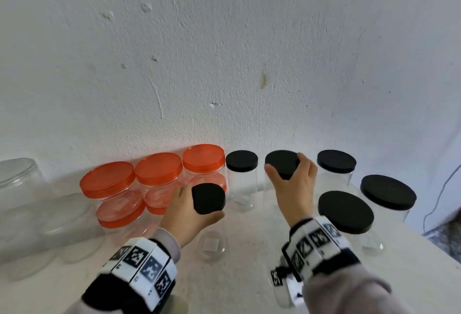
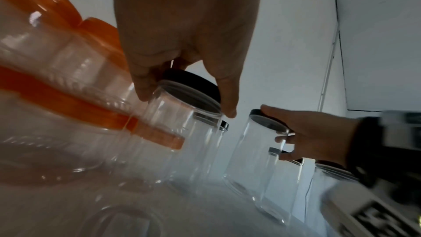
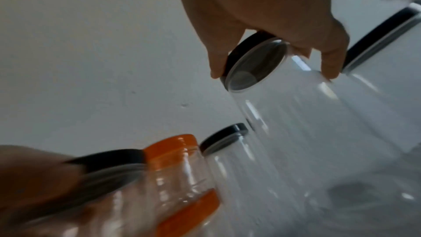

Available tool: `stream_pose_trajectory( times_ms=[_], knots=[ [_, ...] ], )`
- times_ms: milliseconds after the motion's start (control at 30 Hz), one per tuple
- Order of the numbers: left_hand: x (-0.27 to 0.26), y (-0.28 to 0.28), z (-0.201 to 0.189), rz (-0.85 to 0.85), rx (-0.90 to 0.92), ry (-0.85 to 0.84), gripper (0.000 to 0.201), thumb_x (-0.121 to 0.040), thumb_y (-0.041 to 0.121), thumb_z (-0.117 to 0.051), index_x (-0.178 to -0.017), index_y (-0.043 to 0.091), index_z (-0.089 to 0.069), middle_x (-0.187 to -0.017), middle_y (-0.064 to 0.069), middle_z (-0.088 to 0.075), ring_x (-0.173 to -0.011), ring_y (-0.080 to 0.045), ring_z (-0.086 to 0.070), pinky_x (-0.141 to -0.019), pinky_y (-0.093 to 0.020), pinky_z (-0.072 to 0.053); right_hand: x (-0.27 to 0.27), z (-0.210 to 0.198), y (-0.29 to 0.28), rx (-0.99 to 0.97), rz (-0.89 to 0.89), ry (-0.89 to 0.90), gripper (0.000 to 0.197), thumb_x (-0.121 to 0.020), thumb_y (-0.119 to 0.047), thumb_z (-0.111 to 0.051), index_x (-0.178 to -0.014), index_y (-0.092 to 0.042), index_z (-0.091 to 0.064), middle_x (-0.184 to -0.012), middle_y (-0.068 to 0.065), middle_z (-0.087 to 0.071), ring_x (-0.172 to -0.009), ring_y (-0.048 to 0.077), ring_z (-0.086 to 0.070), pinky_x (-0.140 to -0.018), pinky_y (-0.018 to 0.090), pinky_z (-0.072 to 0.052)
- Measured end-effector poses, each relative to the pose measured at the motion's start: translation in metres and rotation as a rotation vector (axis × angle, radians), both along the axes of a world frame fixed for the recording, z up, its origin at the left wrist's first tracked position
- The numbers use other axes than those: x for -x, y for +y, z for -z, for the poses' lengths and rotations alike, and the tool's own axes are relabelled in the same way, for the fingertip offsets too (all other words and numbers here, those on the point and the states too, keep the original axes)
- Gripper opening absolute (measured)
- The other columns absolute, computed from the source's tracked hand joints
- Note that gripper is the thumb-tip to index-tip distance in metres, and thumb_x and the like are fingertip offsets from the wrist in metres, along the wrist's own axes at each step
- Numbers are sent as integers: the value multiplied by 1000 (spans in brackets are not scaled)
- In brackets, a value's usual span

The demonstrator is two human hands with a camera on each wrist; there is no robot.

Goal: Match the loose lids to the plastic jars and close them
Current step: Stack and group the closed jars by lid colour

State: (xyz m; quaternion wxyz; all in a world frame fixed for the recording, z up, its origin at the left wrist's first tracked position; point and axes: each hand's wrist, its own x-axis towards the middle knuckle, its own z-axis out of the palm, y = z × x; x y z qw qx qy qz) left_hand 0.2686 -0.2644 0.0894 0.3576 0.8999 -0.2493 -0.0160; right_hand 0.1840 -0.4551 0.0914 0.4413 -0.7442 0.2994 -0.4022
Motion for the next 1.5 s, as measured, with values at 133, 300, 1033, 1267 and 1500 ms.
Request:
stream_pose_trajectory(
  times_ms=[133, 300, 1033, 1267, 1500],
  knots=[
    [-4, 7, 6, 9, -16, 6, 97, -65, 52, -79, -141, 19, -29, -133, 1, -38, -115, -12, -41, -88, -22, -35, -47, 2, -31, -101, 79, 19, 84, -84, -34, -71, -146, -4, -23, -149, 10, -23, -132, 30, -34, -105, 40, -35],
    [-9, 5, 7, 32, -32, 12, 98, -63, 53, -79, -141, 22, -27, -133, 3, -34, -110, -10, -40, -86, -21, -38, -83, 10, -59, -139, 83, 55, 83, -83, -32, -72, -145, -3, -24, -146, 11, -25, -130, 32, -36, -105, 40, -35],
    [-10, 5, 12, 39, -24, 32, 102, -62, 57, -77, -142, 25, -21, -135, 5, -29, -106, -5, -33, -85, -17, -35, -110, 21, -60, 13, 96, 96, 65, -90, -44, -59, -143, -12, -36, -150, 8, -27, -135, 32, -28, -110, 50, -28],
    [-7, 6, 10, 44, -24, 45, 102, -64, 55, -77, -142, 23, -21, -136, 3, -29, -120, -14, -39, -86, -18, -36, -101, 33, -14, 191, -72, 257, 81, -75, -59, -68, -138, -14, -43, -131, 7, -36, -120, 26, -35, -98, 37, -36],
    [-7, 6, 10, 47, -22, 41, 101, -65, 55, -77, -142, 24, -21, -135, 3, -28, -121, -14, -38, -86, -18, -35, -107, 36, -6, 176, -128, 283, 77, -82, -40, -71, -144, -13, -34, -136, 11, -35, -119, 30, -37, -97, 34, -36]
  ],
)
